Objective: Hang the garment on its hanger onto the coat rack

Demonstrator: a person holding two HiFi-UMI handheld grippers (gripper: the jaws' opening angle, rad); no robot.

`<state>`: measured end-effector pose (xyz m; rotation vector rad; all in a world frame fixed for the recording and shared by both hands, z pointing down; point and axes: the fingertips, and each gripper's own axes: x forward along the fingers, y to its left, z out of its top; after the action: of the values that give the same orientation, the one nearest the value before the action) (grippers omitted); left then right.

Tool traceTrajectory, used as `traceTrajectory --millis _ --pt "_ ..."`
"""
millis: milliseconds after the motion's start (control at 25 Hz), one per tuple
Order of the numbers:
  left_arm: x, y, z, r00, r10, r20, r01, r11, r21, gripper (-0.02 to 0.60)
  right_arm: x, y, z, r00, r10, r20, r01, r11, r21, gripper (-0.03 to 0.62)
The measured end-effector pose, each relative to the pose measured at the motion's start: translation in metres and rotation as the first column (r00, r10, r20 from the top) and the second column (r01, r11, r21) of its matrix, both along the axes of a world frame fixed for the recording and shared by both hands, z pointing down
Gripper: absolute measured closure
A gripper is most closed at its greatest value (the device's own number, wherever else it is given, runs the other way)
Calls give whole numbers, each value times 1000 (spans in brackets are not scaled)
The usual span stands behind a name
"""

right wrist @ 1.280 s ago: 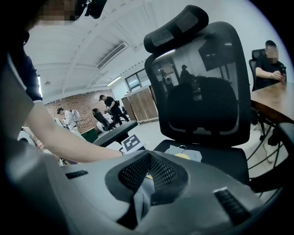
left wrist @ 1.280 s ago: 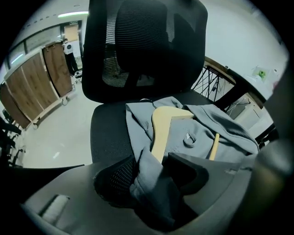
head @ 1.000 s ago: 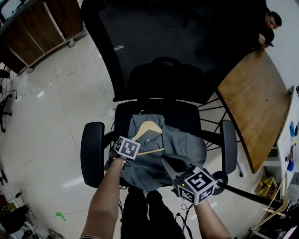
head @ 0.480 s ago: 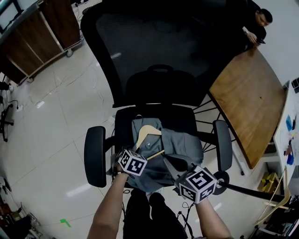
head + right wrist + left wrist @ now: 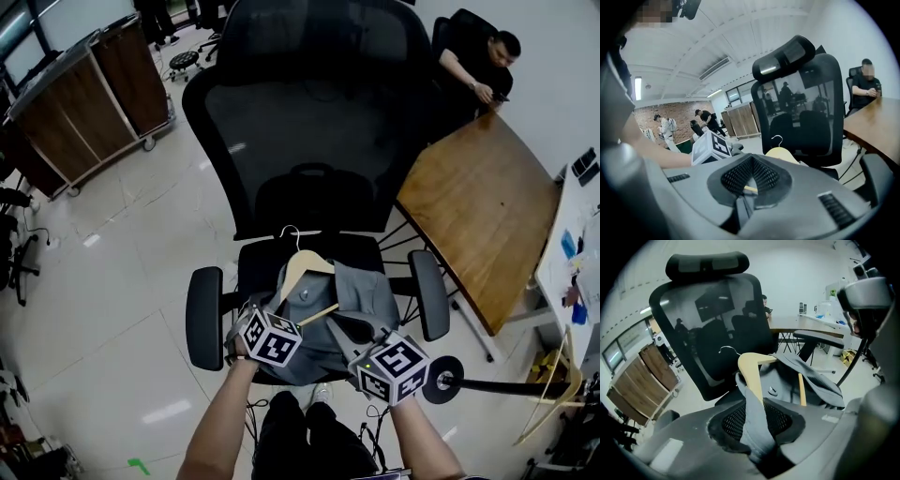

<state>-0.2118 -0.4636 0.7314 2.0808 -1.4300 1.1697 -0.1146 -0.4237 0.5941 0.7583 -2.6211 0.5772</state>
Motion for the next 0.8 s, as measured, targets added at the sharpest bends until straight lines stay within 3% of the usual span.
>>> traceTrajectory --millis 360,520,800 --pt "17 -7 -97 998 55 -27 -51 990 131 477 15 -3 -63 999 29 38 -33 992 123 592" --pt "30 -2 -132 993 118 2 -117 979 165 505 25 0 -90 998 37 56 -46 984 174 592" --pt "28 13 -188 991 134 30 -137 959 250 507 30 15 -124 997 30 74 -47 967 250 592"
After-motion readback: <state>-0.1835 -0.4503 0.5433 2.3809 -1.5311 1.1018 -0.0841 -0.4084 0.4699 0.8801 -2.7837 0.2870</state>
